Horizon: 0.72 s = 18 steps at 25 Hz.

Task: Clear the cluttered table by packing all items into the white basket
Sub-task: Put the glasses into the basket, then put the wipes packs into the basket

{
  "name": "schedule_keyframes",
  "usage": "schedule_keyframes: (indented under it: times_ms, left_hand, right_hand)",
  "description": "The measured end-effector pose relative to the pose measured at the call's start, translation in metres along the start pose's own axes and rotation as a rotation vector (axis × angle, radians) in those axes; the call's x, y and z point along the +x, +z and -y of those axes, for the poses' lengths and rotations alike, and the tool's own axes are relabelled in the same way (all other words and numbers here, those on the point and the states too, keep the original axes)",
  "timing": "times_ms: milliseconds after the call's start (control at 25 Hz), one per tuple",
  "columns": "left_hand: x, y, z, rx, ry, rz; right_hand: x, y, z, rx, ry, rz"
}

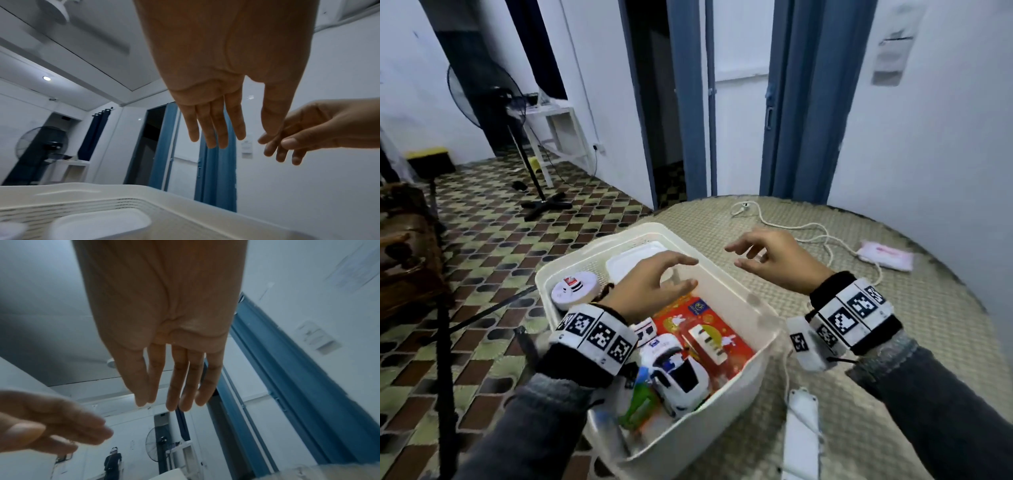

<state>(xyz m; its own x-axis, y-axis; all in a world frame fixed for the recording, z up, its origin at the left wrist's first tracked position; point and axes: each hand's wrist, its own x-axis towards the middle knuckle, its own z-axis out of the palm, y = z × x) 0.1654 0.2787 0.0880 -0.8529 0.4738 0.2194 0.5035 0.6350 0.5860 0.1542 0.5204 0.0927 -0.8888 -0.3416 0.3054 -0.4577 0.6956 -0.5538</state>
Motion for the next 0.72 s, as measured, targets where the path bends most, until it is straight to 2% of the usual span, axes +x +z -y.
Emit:
schedule_keyframes:
  times_ms: [200, 400, 560, 720]
  left_hand:
    - [0.023, 0.094, -0.101, -0.008, 0.119, 0.068]
    - [0.039, 0.194, -0.175, -0.055, 0.187, 0.129]
    - [0.051, 0.257, -0.221, -0.036, 0.208, 0.239]
    - [0.074, 0.302, -0.241, -0.02, 0.202, 0.342]
  right_hand:
    - [-0.12, -0.066, -0.063, 0.011, 0.139, -0.022]
    - [-0.232, -0.117, -0.122, 0.028, 0.313, -0.046]
    - [-0.301, -0.146, -0.168, 0.043, 0.465, -0.07]
    - [-0.339, -0.161, -0.204, 0.085, 0.583, -0.135]
